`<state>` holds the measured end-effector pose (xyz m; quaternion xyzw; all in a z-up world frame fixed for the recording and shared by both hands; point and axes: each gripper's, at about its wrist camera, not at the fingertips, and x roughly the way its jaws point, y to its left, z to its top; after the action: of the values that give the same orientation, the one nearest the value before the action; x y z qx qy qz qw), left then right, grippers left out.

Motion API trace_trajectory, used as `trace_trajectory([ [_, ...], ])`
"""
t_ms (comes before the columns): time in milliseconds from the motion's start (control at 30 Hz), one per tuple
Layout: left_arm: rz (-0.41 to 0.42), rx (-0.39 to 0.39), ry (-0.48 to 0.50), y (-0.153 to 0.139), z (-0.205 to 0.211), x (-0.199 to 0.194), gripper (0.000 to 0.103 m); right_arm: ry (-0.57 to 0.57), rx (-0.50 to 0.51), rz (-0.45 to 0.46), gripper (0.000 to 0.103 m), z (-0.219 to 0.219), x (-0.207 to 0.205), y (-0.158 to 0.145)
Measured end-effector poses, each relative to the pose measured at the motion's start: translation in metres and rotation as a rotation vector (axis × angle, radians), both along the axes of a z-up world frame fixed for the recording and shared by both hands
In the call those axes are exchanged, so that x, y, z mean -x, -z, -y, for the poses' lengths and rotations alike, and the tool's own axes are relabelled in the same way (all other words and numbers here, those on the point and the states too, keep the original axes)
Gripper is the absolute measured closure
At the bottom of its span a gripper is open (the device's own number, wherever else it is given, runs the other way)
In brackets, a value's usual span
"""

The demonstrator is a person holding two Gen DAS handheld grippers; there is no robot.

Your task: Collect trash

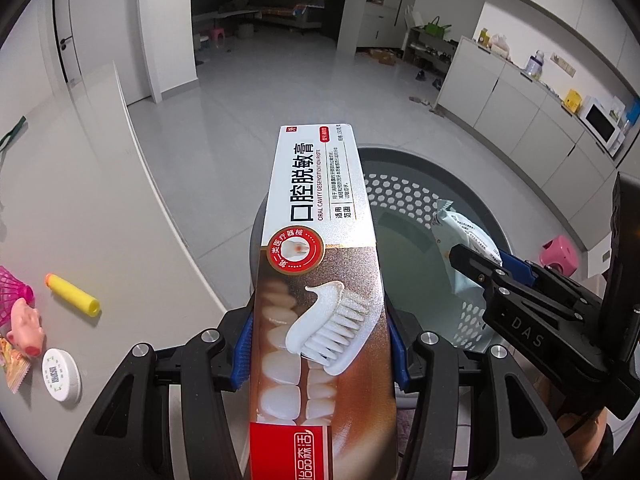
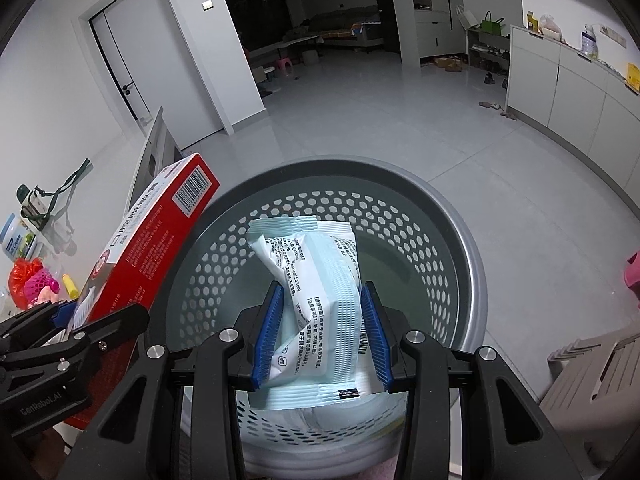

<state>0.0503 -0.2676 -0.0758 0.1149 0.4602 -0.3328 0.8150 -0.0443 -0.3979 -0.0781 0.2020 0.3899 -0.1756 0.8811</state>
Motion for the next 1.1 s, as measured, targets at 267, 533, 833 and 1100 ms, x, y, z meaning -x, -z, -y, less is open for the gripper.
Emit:
trace_trajectory([
  [267, -0.021, -0.013, 0.000, 0.002, 0.008, -0.003, 0.052, 0.000, -0.008, -0.013, 0.064, 0.006, -0.010, 0.007],
  [533, -0.039, -0.030, 0.017, 0.004, 0.014, -0.007, 0.052, 0.007, -0.018, -0.027, 0.064, 0.011, -0.013, 0.015],
  [833, -0.063, -0.044, 0.038, 0.007, 0.019, -0.009, 0.052, 0.008, -0.027, -0.044, 0.064, 0.012, -0.020, 0.023],
  [1100, -0.066, -0.048, 0.060, 0.007, 0.023, -0.006, 0.050, 0.010, -0.026, -0.049, 0.064, 0.010, -0.023, 0.024],
])
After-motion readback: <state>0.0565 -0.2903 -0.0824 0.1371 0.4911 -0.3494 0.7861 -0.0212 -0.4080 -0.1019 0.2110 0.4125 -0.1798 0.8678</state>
